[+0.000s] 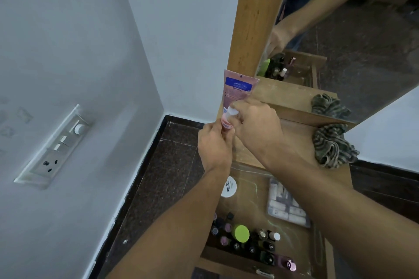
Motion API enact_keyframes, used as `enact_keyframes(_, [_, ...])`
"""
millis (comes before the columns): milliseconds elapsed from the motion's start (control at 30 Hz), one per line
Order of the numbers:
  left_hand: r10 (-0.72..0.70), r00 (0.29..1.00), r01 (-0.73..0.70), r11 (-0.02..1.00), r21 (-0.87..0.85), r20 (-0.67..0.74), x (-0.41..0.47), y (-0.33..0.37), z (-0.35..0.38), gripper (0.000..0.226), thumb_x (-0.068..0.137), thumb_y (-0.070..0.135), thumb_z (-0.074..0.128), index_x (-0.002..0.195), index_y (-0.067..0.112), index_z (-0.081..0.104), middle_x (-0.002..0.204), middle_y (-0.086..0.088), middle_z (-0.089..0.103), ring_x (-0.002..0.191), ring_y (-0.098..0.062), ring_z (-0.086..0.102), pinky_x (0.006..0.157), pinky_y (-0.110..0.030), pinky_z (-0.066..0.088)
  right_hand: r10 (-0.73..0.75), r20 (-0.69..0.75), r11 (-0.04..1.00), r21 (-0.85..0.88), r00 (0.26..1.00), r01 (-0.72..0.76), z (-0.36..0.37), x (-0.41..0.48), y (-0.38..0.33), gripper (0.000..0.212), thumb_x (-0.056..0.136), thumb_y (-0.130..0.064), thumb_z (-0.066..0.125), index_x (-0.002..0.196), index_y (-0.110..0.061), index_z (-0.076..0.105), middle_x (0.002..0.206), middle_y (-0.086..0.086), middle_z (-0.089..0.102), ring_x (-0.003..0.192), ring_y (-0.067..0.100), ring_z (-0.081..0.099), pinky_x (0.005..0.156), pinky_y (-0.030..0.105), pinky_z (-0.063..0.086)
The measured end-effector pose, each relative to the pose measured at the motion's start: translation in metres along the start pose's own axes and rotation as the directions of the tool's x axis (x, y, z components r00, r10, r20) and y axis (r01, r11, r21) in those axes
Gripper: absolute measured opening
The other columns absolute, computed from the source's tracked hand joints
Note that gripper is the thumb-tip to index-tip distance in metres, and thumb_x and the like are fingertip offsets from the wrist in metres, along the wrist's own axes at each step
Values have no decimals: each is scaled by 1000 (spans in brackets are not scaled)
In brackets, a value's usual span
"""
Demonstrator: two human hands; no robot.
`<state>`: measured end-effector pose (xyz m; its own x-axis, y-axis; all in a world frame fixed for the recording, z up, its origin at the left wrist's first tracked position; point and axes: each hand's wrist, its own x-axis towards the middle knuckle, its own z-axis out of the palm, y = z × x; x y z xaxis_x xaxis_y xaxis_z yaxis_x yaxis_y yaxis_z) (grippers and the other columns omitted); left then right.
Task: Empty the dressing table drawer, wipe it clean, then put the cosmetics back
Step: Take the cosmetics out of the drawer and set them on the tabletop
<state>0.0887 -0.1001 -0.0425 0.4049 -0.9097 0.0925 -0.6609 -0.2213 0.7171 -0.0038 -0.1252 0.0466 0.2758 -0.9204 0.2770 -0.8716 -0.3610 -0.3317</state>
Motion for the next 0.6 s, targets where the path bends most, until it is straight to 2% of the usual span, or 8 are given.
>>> enact_keyframes(133, [0,1000,0,1000,28,-8,2,-1,2,33,96,32,62,125,16,67,109,-4,65,103,-21,56,90,-33,48,5,-52,1000,-3,999,-5,3,-5,1,24,93,-27,69,116,-19,71,114,3,67,90,29,67,73,42,57])
enact_keyframes(200, [1,1000,-1,1000,25,-8,2,-3,4,34,97,33,61,125,16,67,109,-5,65,103,-22,55,90,-35,49,11,-100,1000,-2,995,-11,4,-15,4,29,91,-30,72,118,-19,70,114,3,67,85,28,68,67,37,55])
enact_keyframes(300, [-7,1000,7,999,34,-3,2,-4,6,35,95,32,63,126,16,66,111,-6,65,105,-25,55,93,-39,50,15,-197,999,31,980,-9,5,-38,9,23,88,-28,76,108,-17,73,105,1,66,67,23,63,56,27,42])
enact_keyframes(433, [-15,1000,15,1000,26,20,2,-5,5,43,89,42,71,122,15,66,111,-7,64,106,-26,55,91,-36,44,134,-239,987,113,962,-110,16,-85,16,15,91,-29,74,102,-19,74,96,-2,69,62,19,62,55,27,46])
enact_keyframes(500, [-11,999,12,1000,-23,36,1,-8,2,44,86,43,75,119,15,67,111,-7,64,106,-26,55,90,-37,45,208,-142,974,120,968,-191,27,-113,20,10,92,-32,70,94,-22,73,86,-5,67,62,20,64,55,30,50])
enact_keyframes(533, [-6,999,8,999,-53,41,0,-10,0,45,85,43,76,119,15,67,111,-6,64,107,-26,56,91,-38,46,248,-31,965,96,968,-244,32,-124,21,11,92,-33,68,92,-24,72,85,-5,67,66,21,66,58,33,52])
enact_keyframes(600, [-2,999,8,994,-113,49,-2,-13,-6,45,84,43,77,119,17,66,111,-5,64,107,-24,59,92,-41,50,344,205,934,26,916,-356,40,-139,24,14,90,-36,65,96,-25,72,90,-7,70,81,22,68,70,35,54])
